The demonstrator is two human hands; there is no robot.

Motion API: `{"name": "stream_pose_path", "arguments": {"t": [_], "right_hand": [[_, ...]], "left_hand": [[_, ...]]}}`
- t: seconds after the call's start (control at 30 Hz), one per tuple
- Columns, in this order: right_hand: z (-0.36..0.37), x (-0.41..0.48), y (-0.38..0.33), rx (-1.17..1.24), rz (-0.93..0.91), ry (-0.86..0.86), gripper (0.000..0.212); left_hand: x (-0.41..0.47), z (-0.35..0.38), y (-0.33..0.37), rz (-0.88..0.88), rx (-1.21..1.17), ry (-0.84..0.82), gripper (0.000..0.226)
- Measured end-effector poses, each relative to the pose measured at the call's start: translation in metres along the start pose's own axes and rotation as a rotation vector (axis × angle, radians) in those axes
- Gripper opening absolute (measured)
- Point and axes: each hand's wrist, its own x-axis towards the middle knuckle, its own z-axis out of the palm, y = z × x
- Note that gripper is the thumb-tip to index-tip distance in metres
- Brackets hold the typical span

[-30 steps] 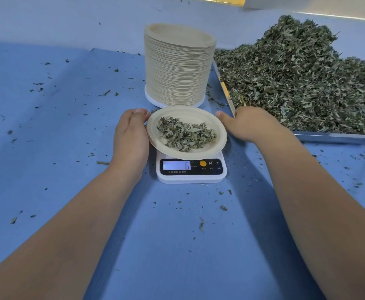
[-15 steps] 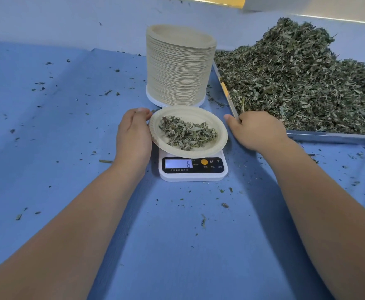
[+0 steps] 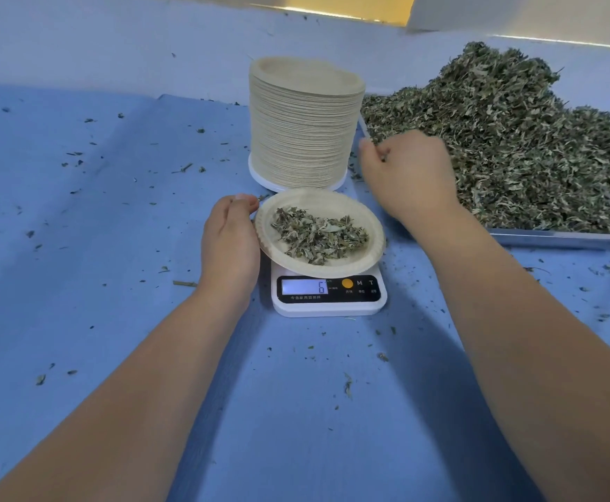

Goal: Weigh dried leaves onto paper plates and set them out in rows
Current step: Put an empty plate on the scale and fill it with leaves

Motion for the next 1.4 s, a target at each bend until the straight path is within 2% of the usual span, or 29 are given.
{"name": "stream_pose_path", "arguments": {"t": [0.17, 0.33, 0.43, 0.53, 0.67, 0.87, 1.4], "right_hand": [[0.013, 0.0, -0.053, 0.12, -0.064, -0.138, 0.051], [0.021, -0.018, -0.06, 0.15, -0.072, -0.24, 0.041], [0.011, -0.026, -0.051, 0.265, -0.048, -0.163, 0.04], [-0.003, -0.035, -0.035, 0.372, 0.002, -0.004, 0.045], [-0.009, -0.058, -0.007, 0.41, 0.075, 0.128, 0.054], [-0.003, -0.072, 0.019, 0.405, 0.046, 0.108, 0.059], [-0.004, -0.069, 0.026, 0.441, 0.111, 0.052, 0.055]], "left_hand": [[-0.003, 0.0, 0.002, 0.006, 0.017, -0.017, 0.032], [0.001, -0.001, -0.001, -0.003, 0.011, -0.013, 0.027], [0.002, -0.001, -0.002, -0.001, 0.027, -0.008, 0.024], [0.003, -0.001, -0.004, -0.008, 0.033, -0.007, 0.022], [0.003, 0.0, -0.004, 0.008, 0.038, -0.012, 0.021], [0.001, -0.001, -0.003, 0.027, 0.041, -0.013, 0.025], [-0.001, -0.003, -0.001, 0.03, 0.049, -0.041, 0.032]]}}
